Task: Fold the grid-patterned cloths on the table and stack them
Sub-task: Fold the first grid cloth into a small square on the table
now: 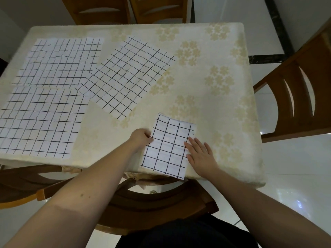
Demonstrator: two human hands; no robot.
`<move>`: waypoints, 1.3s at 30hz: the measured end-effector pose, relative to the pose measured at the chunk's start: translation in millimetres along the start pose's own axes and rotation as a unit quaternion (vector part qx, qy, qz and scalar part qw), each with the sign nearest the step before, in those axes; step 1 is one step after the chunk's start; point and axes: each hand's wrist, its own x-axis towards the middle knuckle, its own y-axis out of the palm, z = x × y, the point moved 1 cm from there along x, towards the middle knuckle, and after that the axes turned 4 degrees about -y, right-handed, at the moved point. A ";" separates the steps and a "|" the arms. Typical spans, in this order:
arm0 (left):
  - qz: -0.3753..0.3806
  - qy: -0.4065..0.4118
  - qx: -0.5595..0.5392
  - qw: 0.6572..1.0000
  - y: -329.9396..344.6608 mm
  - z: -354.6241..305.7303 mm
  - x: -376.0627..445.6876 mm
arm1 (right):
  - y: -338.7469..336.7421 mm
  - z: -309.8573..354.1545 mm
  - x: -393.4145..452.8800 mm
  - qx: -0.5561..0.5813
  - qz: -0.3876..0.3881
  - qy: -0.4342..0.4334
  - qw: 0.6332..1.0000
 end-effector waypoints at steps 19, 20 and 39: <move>0.054 0.044 -0.278 0.958 0.6 65.8 -18.7 | -15.6 24.2 28.6 0.185 -0.055 0.220 0.956; 0.051 0.044 -0.274 0.959 0.3 66.4 -21.3 | -15.3 24.4 28.5 0.194 -0.063 0.216 0.955; 0.072 0.105 -0.212 0.969 -8.9 67.8 -22.5 | -37.0 64.6 45.3 0.268 -0.067 0.089 0.957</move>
